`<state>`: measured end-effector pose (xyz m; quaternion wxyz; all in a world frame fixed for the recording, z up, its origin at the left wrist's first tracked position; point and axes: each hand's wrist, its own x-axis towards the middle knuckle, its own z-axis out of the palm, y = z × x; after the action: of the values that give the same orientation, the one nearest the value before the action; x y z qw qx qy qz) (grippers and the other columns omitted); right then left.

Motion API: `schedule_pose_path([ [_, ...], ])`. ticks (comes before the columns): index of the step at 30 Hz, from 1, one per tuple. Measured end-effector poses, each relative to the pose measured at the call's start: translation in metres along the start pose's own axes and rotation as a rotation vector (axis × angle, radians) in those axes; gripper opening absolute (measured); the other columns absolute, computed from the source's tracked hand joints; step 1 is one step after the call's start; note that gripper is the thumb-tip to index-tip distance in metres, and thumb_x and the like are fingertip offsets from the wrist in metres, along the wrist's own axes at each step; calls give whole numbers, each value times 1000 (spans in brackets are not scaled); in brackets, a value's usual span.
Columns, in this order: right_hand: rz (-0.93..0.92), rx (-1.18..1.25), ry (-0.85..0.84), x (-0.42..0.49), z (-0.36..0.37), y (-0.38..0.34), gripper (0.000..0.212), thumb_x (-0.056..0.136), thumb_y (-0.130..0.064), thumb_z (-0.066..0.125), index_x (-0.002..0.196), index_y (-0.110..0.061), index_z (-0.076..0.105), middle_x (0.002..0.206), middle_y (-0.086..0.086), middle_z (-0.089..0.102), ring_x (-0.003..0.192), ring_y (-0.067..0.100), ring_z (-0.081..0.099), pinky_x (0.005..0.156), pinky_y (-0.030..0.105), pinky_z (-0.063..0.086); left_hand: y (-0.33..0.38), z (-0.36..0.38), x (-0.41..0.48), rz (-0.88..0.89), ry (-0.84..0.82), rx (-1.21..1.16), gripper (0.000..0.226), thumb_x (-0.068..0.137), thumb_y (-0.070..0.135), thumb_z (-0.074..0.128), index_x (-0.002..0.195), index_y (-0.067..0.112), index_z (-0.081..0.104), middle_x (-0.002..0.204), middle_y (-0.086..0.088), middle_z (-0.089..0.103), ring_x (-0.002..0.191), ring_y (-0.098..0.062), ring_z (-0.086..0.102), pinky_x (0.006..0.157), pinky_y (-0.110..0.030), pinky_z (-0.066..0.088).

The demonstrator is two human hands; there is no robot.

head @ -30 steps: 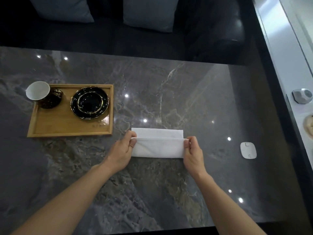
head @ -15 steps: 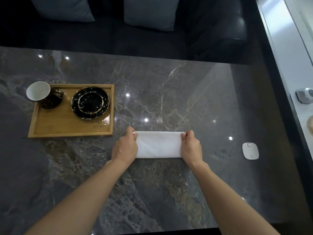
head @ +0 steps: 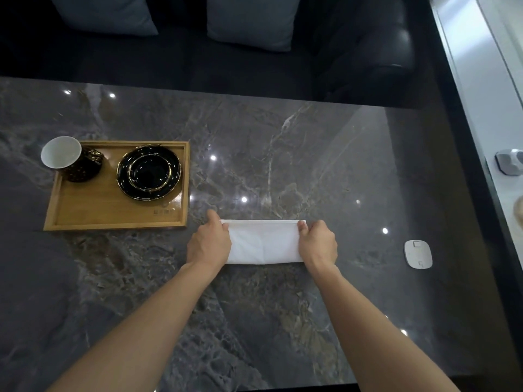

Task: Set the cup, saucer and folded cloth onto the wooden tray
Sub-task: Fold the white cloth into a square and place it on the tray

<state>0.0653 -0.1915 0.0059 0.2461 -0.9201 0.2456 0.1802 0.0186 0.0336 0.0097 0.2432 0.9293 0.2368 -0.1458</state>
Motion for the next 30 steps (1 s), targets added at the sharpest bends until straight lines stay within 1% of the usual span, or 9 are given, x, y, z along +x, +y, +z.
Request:
schedule_pose_path([
  [4,33,-12,58,-2,-2,6,45,97,-57,50,91,-13,51,76,-1,52,75,29,53,66,37,40,1,3,-3,15,75,115,26,105,31,41,125,14,36,96,-15,70,70,-28,55,58,-42,41],
  [7,-12,-12,109,-10,-3,5,43,97,-57,49,91,-14,46,85,3,56,78,32,56,66,39,40,-1,-2,-7,80,180,91,35,100,30,56,126,14,41,111,-15,59,87,-28,58,60,-41,46],
  [11,-407,24,396,-35,6,8,27,98,-31,51,113,-9,56,114,10,59,108,33,55,88,45,40,1,3,-22,345,424,-39,39,95,27,61,125,7,47,115,-14,50,102,-29,50,86,-45,48],
  [13,-654,-80,312,-49,20,10,39,99,-25,46,135,-11,51,140,9,54,135,27,44,105,44,33,8,15,-33,486,338,-35,46,99,32,46,138,8,44,138,-10,48,129,-26,45,108,-45,41],
  [16,-815,-286,99,-56,39,15,53,105,-29,34,157,-18,30,166,-1,25,155,13,10,120,41,18,14,40,-41,585,67,182,59,108,38,19,162,13,18,172,-5,8,158,-19,0,128,-43,7],
  [19,-824,-412,27,-46,45,20,58,108,-40,22,162,-21,12,170,-6,4,154,10,-8,124,44,10,6,55,-34,545,3,357,63,107,43,6,162,15,-5,171,-4,-13,156,-17,-19,128,-45,-2],
  [26,-724,-496,8,-19,28,33,68,105,-54,16,161,-22,-5,169,-7,-12,153,9,-16,125,45,1,-1,61,-29,554,6,402,71,104,50,13,160,15,-13,169,-12,-15,157,-25,-16,128,-51,0],
  [28,-708,-468,-23,-21,22,29,68,105,-52,17,162,-21,-3,170,-4,-10,153,10,-15,126,43,4,-1,60,-29,560,-11,424,70,103,50,12,160,21,-17,169,-14,-19,156,-27,-19,127,-52,-1],
  [30,-610,-400,29,-25,11,20,67,104,-44,31,160,-12,13,169,8,12,155,23,7,122,45,21,0,61,-29,545,-15,432,69,103,50,9,160,23,-18,168,-14,-21,155,-27,-22,127,-53,-2],
])
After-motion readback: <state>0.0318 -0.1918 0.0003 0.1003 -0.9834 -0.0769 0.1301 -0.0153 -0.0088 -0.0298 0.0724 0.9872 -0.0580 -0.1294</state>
